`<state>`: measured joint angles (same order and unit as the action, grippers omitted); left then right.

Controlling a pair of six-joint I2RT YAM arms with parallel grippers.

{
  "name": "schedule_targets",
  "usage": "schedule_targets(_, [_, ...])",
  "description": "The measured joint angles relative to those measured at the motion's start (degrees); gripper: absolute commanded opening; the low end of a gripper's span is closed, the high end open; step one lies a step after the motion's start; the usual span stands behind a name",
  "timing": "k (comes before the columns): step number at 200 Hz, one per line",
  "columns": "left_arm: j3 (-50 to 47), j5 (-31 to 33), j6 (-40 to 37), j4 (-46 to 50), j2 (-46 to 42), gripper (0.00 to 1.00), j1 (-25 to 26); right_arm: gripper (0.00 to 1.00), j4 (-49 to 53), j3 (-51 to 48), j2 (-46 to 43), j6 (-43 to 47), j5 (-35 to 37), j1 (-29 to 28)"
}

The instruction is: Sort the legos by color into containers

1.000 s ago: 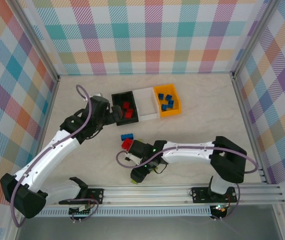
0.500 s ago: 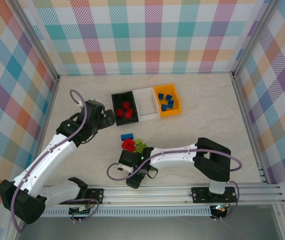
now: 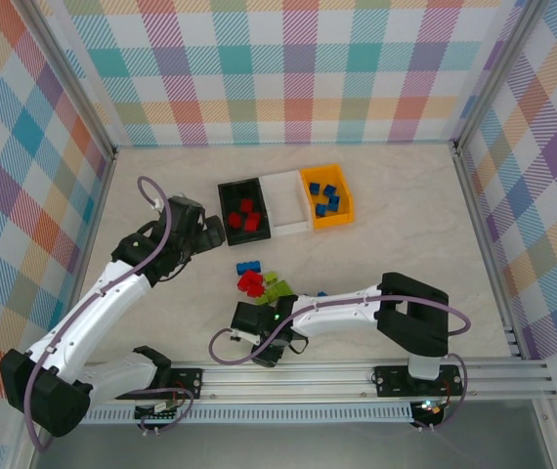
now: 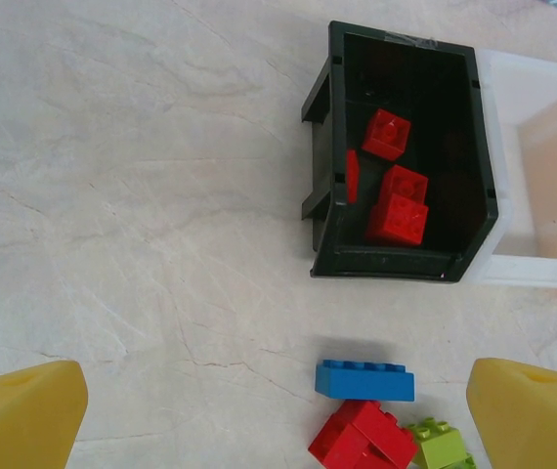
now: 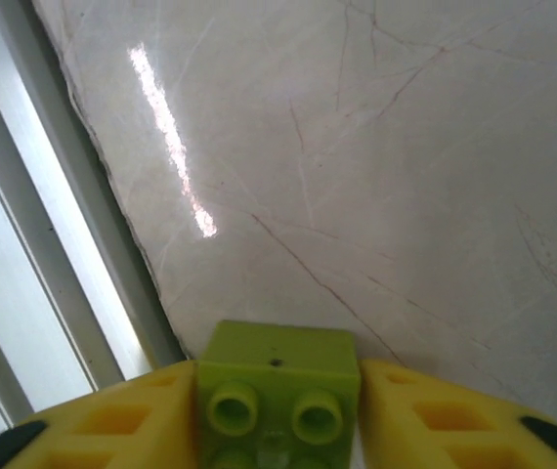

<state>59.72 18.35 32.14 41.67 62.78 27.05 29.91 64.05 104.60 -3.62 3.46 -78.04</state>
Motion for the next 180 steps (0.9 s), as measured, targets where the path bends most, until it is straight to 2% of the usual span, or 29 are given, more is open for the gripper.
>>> schedule_targets(34, [0.0, -0.31, 0.02, 0.0, 0.11, 1.0, -0.22, 0.24, -1.44, -0.46, -0.31, -0.37, 1.22, 0.02])
schedule_targets(64, [0.0, -0.28, 0.09, -0.02, 0.11, 1.0, -0.22, 0.22, -2.93, -2.29, -2.21, -0.44, 2.21, 1.51])
schedule_targets(83, [-0.02, -0.31, 0.42, -0.02, 0.09, 1.0, -0.22, 0.21, -3.37, -3.1, -5.25, -0.59, 3.02, 4.48])
schedule_targets(106, [-0.39, -0.35, 0.68, -0.39, -0.17, 1.0, -0.22, 0.21, -4.59, -2.99, -10.95, -0.61, 3.04, 10.99])
schedule_targets(132, [-1.53, -1.27, 0.87, -1.36, -0.57, 1.0, -0.26, 0.21, -5.27, 1.46, -13.77, -1.33, 2.58, 21.66])
schedule_targets(152, [-2.45, -2.75, 1.05, -1.75, -0.57, 1.0, -0.26, 0.22, -6.03, 8.92, -10.93, -3.02, 2.45, 29.0])
schedule_targets(180, [-4.55, -6.49, 1.05, -3.56, 0.02, 1.0, -0.26, 0.22, -7.02, 21.62, -0.79, -6.16, 2.89, 36.81])
